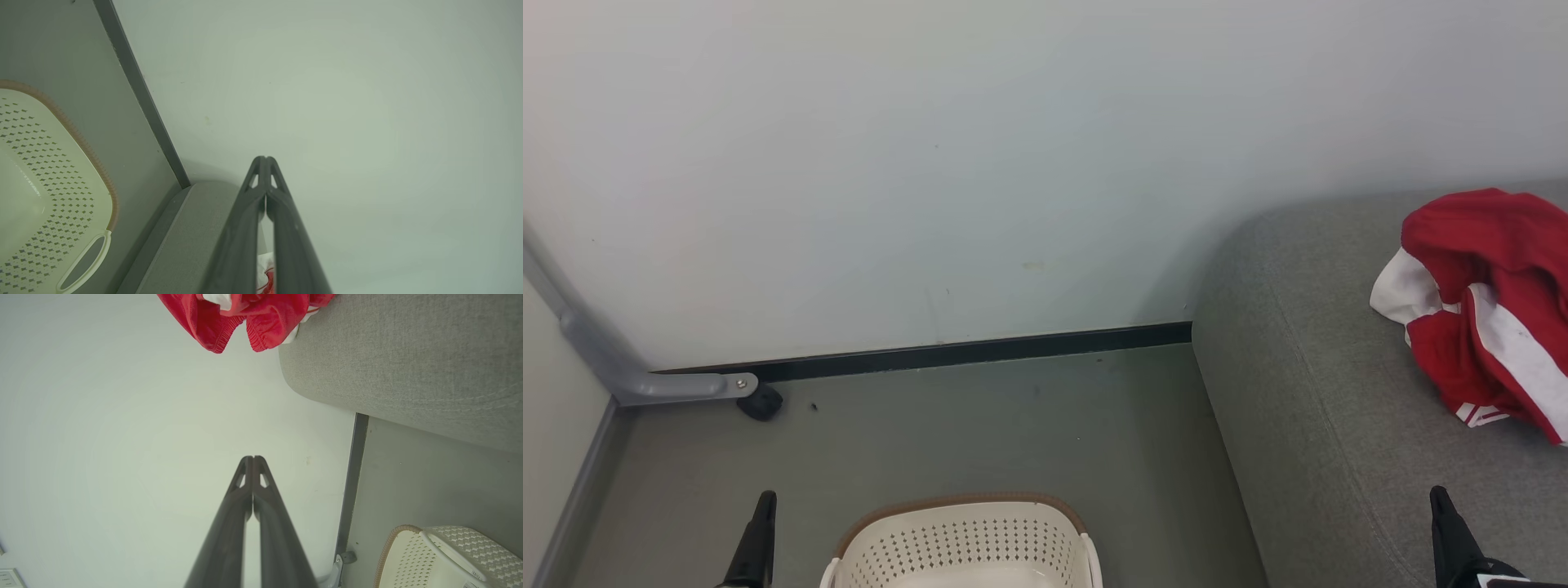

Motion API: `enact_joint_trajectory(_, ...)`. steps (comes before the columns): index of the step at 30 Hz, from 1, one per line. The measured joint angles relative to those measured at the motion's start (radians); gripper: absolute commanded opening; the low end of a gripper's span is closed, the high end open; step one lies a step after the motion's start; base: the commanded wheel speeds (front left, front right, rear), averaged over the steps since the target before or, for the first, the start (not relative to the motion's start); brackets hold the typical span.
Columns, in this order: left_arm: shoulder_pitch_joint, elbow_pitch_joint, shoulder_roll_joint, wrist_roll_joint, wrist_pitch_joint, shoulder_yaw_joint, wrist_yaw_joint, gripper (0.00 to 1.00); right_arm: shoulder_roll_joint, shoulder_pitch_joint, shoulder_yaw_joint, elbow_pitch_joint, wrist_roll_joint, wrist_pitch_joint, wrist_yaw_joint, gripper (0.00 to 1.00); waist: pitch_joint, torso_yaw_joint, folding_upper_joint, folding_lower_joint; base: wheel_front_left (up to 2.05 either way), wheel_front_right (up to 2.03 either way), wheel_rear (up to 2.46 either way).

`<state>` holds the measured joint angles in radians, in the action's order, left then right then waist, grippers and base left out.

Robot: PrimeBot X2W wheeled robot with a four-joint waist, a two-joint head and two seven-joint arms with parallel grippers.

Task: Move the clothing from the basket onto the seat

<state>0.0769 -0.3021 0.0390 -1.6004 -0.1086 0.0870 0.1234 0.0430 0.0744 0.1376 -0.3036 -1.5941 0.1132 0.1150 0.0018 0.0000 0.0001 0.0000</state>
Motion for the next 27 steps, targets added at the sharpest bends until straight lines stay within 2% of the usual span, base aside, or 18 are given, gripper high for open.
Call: enact_joint_trajectory(27,0.000,0.000,0.000,0.000,0.000,0.000,0.000,0.00,0.000,0.000,0.000,0.000,0.000,0.000,0.000,0.00,0.000,0.000,0.0000,0.0000,0.00,0.00,0.00)
